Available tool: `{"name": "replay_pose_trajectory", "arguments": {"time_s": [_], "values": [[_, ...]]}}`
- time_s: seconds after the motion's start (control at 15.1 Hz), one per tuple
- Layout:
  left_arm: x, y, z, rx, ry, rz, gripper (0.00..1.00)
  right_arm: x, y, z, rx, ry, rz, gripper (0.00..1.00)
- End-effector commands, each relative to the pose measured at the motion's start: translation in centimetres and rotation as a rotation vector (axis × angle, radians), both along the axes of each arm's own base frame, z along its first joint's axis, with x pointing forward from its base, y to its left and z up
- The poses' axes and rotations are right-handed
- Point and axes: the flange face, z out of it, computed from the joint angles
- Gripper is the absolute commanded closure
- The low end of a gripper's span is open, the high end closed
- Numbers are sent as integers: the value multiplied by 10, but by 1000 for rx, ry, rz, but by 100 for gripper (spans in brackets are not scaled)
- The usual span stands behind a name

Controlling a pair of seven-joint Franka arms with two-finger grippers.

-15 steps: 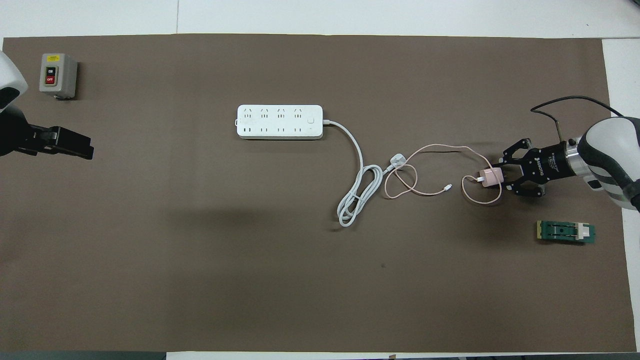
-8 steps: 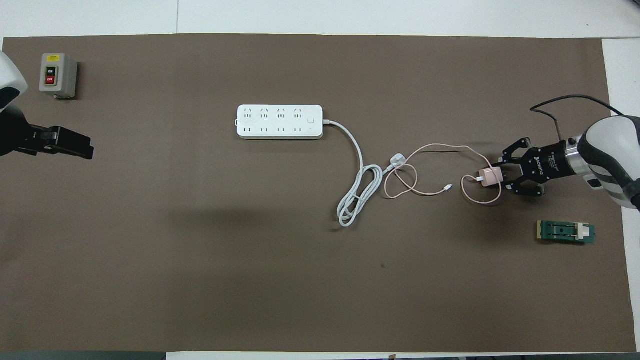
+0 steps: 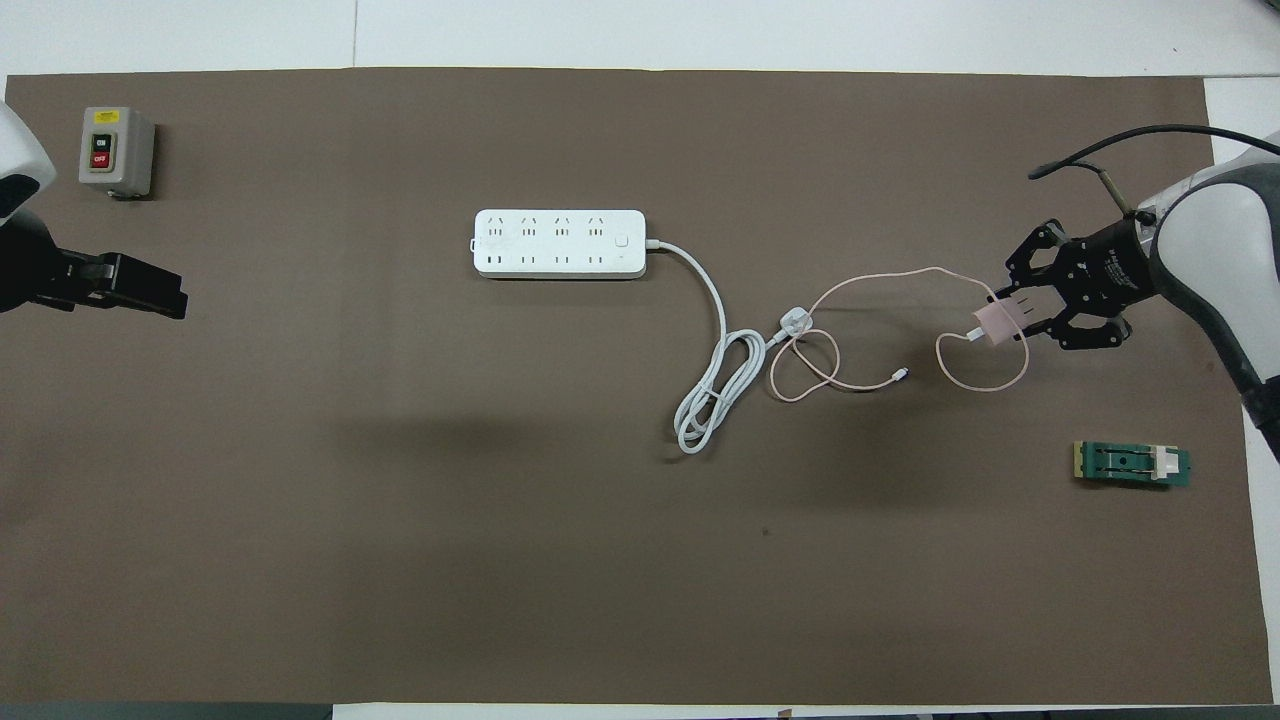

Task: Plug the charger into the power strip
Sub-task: 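Lift the pink charger with the right gripper away from the robot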

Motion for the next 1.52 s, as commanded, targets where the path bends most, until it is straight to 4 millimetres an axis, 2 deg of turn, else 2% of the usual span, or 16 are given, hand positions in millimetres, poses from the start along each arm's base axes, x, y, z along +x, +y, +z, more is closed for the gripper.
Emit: {"name": "replay_pose_trajectory", "arguments": {"time_s": [0.0,0.07,0.4,0.93,1.06,1.19,1.46], "values": [[-6,2,0,-13,12,6,0,1,6,19,-102,-9,78,100],[-6,2,0,-13,12,6,0,1,11,25,-117,-14,95,100],[-6,2,0,-13,12,6,0,0,0,55,-103,8,89,100],[-6,2,-1,-12,14,6,0,0,-8,55,-97,13,75,100],[-6,2,0,-13,12,6,0,1,-9,49,-57,11,51,100],[-5,-1,1,-11,9,2,0,-2,-23,46,1,18,-8,100],[-7,-16,2,-11,9,-26,0,-2,-51,1,108,59,-128,100]]}}
